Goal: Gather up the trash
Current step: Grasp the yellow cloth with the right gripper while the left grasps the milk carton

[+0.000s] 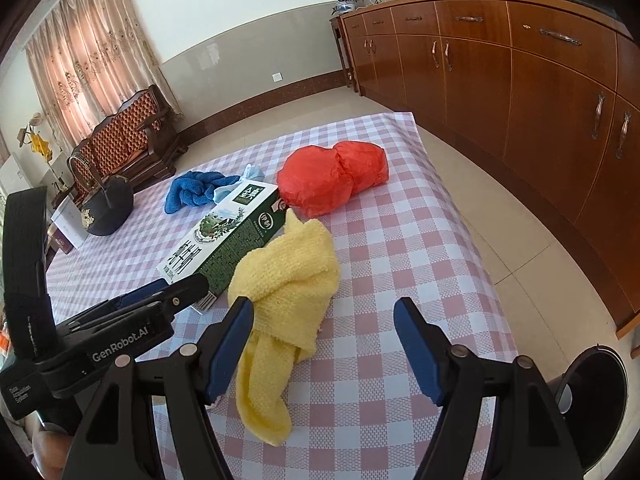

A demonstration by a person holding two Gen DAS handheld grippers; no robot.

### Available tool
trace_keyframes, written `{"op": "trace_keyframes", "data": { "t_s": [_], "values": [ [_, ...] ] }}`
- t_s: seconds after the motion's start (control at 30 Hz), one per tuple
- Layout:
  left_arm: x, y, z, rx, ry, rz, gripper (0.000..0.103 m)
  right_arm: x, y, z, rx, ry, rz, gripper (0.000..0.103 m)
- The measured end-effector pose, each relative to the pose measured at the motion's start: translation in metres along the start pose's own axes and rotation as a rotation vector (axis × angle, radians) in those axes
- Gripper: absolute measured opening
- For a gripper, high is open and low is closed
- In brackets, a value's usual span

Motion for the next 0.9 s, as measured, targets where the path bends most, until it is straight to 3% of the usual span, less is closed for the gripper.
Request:
{"op": "trace_keyframes", "data": {
  "t_s": [0.3,0.53,0.67,0.9],
  "values": [
    [0.001,0.0,-0.001,0.008,-0.01,0.004,0.056,-0.001,0.02,-0.011,-0.031,0.017,-0.033,0.074],
    [-0.004,-0.016,-0.007,-0.004,-0.015,0.041,0.056,-0.01,0.01,-0.006,0.03,-0.009,0.012,0.074],
    [-0.007,-0.016,-0.01,-0.006,-0.009,0.047,0.057,-0.015,0.005,-0.013,-0.005,-0.008,0.023,0.074],
    [-0.013,-0.007,-0.007,-0.006,0.01,0.038,0.063,-0.005,0.032,-0.023,-0.02,-0.018,-0.043,0.074]
  ]
}}
Point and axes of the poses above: each gripper's, at about its wrist camera, not at the fingertips, and y roughly the way its jaws point, z to its right, x to its underside, the point moved 7 cm from there along y, roughly the way its jaws point, and after that the axes turned 7 degrees about x, right-handed, at the moved point
